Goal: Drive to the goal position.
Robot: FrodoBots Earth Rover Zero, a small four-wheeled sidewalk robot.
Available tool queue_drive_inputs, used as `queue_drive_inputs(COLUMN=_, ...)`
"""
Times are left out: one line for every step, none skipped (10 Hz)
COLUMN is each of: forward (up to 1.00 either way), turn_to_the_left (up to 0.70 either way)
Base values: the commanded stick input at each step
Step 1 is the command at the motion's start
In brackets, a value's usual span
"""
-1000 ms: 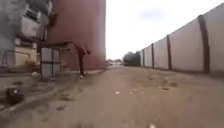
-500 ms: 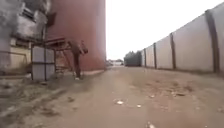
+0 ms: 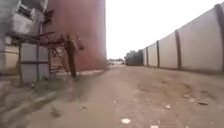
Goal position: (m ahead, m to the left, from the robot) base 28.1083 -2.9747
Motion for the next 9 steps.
queue_drive_inputs(forward=1.0, turn_to_the_left=0.0)
queue_drive_inputs(forward=1.0, turn_to_the_left=0.0)
queue_drive_inputs(forward=1.0, turn_to_the_left=0.0)
queue_drive_inputs(forward=1.0, turn_to_the_left=0.0)
queue_drive_inputs(forward=1.0, turn_to_the_left=0.0)
queue_drive_inputs(forward=1.0, turn_to_the_left=0.0)
queue_drive_inputs(forward=1.0, turn_to_the_left=0.0)
queue_drive_inputs(forward=1.0, turn_to_the_left=-0.02)
queue_drive_inputs(forward=1.0, turn_to_the_left=-0.22)
